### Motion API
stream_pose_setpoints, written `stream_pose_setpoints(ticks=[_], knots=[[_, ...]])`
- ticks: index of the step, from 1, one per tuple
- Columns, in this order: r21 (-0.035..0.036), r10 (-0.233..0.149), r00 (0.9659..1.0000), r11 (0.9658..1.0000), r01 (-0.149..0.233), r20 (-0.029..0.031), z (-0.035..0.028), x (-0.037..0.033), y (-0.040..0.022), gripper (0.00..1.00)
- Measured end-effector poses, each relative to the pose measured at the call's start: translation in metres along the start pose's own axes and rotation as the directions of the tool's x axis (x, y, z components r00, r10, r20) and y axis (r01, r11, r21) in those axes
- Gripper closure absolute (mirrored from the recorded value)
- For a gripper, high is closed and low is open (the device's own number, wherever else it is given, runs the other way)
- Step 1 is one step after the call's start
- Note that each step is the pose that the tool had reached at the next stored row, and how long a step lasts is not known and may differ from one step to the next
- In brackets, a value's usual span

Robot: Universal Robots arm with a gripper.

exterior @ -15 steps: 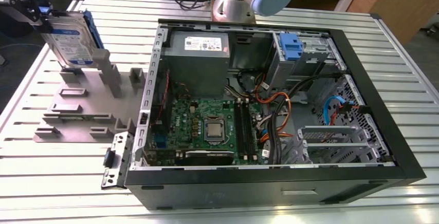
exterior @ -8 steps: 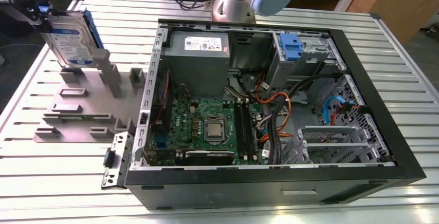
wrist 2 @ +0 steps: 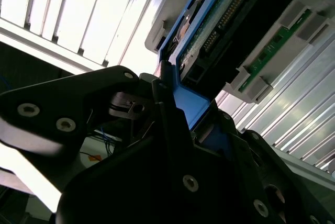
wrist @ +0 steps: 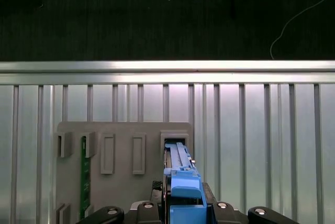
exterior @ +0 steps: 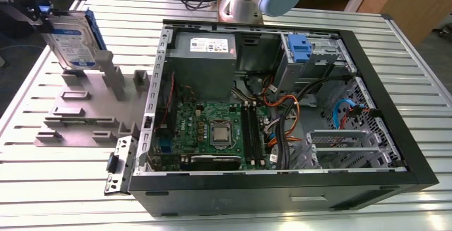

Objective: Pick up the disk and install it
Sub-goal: 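Pick up the disk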

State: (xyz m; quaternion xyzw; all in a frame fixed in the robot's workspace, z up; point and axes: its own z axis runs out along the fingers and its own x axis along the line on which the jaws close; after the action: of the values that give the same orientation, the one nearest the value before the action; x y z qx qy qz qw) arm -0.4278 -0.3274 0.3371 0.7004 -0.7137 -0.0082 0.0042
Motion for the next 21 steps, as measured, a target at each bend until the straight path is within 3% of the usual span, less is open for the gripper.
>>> stream_pose_setpoints(ticks=[21], knots=[[0.0000,0.000,1.0000,1.0000,0.000,-0.0061,-0.0068,0.0000,0.0001,0.64]])
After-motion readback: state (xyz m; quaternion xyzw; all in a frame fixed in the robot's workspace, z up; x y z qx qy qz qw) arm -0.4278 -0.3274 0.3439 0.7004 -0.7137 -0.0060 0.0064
